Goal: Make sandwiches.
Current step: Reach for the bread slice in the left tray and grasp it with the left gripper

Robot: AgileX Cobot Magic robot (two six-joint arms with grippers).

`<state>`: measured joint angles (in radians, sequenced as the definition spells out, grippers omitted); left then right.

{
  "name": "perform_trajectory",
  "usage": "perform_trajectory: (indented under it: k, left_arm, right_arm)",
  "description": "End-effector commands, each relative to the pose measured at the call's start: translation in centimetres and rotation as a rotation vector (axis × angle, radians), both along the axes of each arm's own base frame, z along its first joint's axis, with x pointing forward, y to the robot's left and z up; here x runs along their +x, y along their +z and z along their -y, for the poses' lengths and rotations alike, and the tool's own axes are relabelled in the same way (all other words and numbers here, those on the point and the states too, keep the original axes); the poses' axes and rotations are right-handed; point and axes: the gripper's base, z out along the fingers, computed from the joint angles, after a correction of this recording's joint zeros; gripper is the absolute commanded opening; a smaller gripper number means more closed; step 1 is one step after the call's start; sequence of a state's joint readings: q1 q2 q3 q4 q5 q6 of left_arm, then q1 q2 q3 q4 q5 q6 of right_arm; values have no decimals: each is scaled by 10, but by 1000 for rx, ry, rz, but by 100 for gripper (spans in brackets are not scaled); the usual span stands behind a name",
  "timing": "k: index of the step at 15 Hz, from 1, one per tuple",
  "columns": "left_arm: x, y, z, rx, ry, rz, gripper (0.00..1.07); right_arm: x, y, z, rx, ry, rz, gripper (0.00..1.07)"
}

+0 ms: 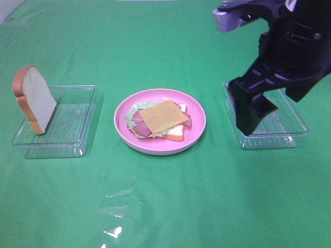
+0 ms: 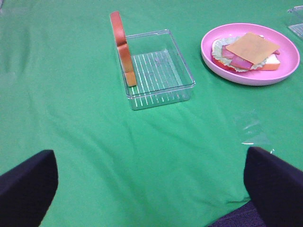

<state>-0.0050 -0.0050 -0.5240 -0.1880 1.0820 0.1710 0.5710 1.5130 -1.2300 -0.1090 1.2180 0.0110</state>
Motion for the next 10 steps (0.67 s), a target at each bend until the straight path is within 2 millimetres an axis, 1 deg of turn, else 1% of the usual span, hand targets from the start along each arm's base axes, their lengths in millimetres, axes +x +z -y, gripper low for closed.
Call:
perform_trajectory:
  k: [1,2,4,5,6,8,10]
  left_arm:
    - [-3,0,0,-3,0,17,102]
    - [-3,0,0,-3,0,17,102]
    - [-3,0,0,-3,0,17,102]
    - [-3,0,0,-3,0,17,102]
    - [-3,0,0,-3,0,17,102]
    - [-3,0,0,-3,0,17,102]
    - [-3,0,0,-3,0,17,102]
  right_arm:
    - [-36,-4,22,-49,-12,-84,99]
    - [-62,-8,39,-40,-27,-68,99]
    - [-87,-9,56,-30,-47,-39,99]
    - [-98,-8,64,-13,-66,-13,99]
    - [-104,-5,67,0,-74,7,99]
    - [-126,-1,84,47,-81,111,99]
    - [-147,-5,104,67,-111,185,99]
